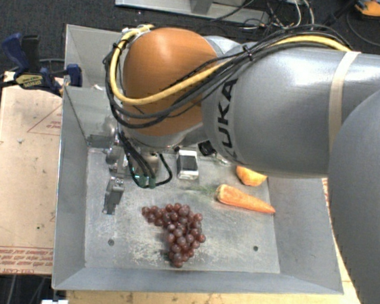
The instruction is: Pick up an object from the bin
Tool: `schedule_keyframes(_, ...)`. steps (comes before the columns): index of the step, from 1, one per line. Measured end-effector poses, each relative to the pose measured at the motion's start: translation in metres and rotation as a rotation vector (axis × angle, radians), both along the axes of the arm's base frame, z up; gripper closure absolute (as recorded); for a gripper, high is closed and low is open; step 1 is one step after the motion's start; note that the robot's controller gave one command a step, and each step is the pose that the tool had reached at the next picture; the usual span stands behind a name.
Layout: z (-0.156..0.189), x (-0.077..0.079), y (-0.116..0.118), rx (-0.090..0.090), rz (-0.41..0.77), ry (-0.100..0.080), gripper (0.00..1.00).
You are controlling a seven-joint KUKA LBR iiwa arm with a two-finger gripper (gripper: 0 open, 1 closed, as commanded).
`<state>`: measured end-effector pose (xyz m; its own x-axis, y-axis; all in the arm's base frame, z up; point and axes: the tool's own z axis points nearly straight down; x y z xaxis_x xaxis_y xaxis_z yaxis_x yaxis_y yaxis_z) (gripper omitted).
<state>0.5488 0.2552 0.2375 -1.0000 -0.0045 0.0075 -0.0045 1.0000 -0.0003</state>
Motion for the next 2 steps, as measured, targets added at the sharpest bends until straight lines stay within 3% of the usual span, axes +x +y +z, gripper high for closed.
schedule_keyframes(1,0.005,0.002,-0.002,0.002,-0.004,-0.008,0.00)
schedule_keyframes(2,-0.075,0.040,-0.042,0.004,-0.019,-0.013,0.00)
